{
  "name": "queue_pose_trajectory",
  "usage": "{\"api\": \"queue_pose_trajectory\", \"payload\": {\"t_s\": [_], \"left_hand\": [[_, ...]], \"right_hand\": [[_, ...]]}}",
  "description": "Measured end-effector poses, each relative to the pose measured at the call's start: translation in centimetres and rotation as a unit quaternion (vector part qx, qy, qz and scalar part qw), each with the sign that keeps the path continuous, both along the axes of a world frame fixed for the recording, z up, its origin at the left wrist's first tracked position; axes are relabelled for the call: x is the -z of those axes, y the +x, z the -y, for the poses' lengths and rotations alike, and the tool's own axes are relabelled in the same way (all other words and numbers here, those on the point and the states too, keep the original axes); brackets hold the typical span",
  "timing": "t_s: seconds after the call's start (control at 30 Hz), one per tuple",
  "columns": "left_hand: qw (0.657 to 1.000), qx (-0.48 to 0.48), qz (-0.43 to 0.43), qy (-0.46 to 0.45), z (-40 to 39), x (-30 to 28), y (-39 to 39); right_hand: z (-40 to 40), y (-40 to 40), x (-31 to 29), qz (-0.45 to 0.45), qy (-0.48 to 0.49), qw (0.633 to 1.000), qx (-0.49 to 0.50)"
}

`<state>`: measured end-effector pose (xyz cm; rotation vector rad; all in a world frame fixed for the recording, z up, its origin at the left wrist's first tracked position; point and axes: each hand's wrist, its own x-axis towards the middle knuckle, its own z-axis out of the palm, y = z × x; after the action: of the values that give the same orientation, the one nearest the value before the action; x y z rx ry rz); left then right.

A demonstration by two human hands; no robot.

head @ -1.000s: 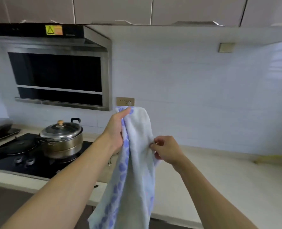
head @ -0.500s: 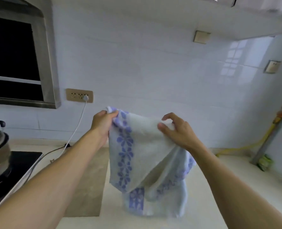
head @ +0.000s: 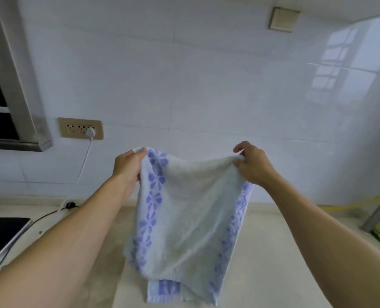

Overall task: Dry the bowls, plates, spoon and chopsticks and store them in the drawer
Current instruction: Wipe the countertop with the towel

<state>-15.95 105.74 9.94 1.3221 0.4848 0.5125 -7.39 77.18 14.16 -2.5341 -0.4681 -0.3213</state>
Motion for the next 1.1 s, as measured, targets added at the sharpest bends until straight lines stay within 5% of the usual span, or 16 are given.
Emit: {"api": "queue_pose_trajectory", "payload": {"t_s": [0.2, 0.33, 0.7, 0.97, 1.1], "left_hand": [[0.994, -0.090, 0.034, 0.051, -0.9, -3.5, 2.8], [0.988, -0.075, 0.051, 0.128, -1.5, -4.3, 1.5], [0.982, -0.022, -0.112, 0.152, 2.0, 6.3, -8.9], [0.948, 0.042, -0.245, 0.200, 3.2, 15.9, -17.6], [0.910, 0.042, -0.291, 0.292, 4.4, 17.4, -16.9]], "right_hand": [[-2.1, 4.7, -4.9, 0.122, 0.084, 0.989, -0.011], [-1.9, 4.7, -6.3, 0.125, 0.119, 0.985, -0.023], [3.5, -6.3, 7.7, -0.068, 0.046, 0.997, -0.004], [6.6, -14.2, 19.3, -0.240, -0.042, 0.970, -0.016], [6.8, -13.9, 21.1, -0.271, -0.039, 0.962, 0.004]]}}
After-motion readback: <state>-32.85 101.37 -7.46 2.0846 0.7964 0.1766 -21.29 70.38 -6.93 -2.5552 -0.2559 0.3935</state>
